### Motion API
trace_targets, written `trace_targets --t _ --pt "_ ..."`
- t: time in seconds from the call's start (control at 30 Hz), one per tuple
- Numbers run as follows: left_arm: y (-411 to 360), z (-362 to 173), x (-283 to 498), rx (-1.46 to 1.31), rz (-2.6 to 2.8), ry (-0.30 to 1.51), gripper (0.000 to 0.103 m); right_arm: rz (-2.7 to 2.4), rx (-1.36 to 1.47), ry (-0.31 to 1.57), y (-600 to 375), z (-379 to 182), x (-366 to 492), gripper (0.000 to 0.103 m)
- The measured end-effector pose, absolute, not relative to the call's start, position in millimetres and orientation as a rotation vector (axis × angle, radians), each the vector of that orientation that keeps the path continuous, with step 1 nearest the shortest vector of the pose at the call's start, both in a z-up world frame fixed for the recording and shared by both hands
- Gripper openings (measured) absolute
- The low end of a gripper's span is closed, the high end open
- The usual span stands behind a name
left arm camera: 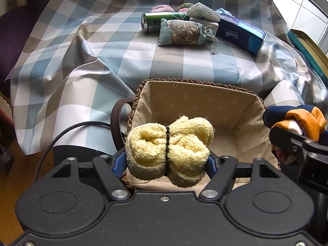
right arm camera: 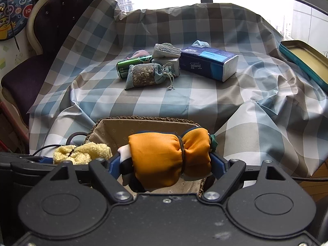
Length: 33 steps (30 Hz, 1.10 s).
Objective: Organize soft objects
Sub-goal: 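Lower the yellow towel into the basket and open the left tool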
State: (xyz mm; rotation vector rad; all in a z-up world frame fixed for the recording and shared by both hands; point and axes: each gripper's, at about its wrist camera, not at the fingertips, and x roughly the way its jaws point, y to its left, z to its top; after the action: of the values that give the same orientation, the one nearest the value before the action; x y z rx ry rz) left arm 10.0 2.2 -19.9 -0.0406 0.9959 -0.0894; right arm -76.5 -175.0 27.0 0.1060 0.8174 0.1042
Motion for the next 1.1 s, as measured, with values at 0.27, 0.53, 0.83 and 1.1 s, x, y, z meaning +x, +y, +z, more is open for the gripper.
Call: trace_targets --t 0.27,0.53,0.83,1.1 --pt "4.2 -18.2 9.3 -0.038 -0.065 0.980 0.070 0.104 0.106 0.817 -175.1 27.4 -76.2 0.083" --pt "3.9 -14.3 6.2 -0.034 -0.059 0.954 0.071 0.105 0.108 0.815 -175.8 27.5 -77.1 0.083" --pt "5.3 -14.6 5.8 -0.041 -0.046 0.951 0.071 0.109 0.112 0.816 -175.1 26.6 -78.9 0.083" --pt "5.5 -14.7 5.2 -0.041 -0.046 0.949 0.071 0.141 0.109 0.797 -173.0 29.3 -81.3 0.087"
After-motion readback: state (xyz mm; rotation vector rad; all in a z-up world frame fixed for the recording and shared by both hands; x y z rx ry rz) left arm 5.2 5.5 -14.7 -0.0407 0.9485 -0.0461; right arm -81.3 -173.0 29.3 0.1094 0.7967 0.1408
